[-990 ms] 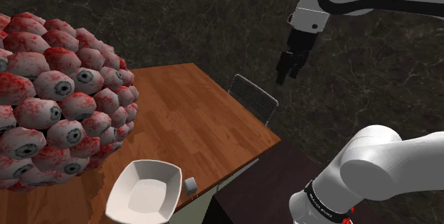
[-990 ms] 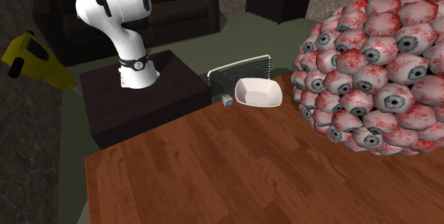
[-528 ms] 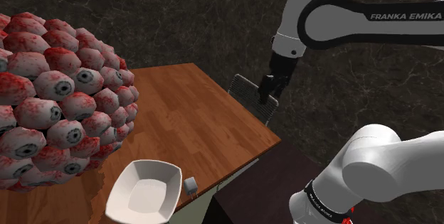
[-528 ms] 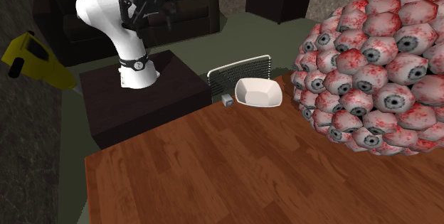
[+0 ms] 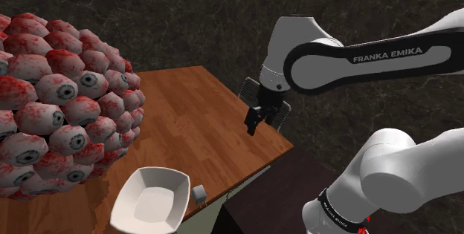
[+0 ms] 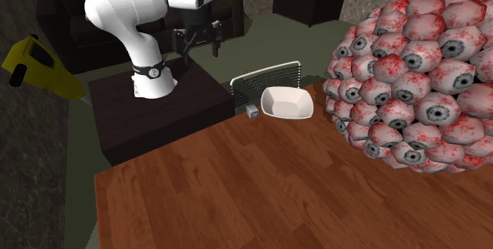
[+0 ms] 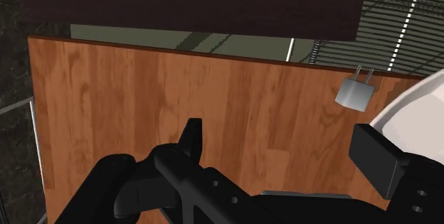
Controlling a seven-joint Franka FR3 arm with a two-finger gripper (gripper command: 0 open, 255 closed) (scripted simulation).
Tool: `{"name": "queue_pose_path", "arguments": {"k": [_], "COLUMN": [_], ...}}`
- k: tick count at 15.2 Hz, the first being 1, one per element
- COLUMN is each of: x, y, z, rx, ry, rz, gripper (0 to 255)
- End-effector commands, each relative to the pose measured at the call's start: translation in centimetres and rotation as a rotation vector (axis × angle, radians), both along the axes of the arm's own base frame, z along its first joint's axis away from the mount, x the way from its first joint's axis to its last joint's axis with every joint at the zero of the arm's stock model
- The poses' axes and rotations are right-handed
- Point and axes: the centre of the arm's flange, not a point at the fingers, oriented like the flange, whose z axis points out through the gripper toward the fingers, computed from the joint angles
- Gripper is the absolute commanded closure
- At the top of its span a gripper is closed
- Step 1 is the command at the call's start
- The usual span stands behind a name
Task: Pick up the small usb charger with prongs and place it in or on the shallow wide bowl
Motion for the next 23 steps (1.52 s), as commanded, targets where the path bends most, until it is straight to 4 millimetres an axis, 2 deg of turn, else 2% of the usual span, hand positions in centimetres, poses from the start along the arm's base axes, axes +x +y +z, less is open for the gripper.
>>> {"name": "queue_pose_path", "arguments": {"k": [1,21,23], "x": [-0.2,0.5,0.4], "y": [1.3,17.7,17.7], "z": [-2.3,-22.8,-23.8], "rx": [0.001,0.004,0.004], "ry": [-0.006,-0.048,-0.048], "rz": [-0.002,-0.002,-0.002], "gripper": [0,0,0]}}
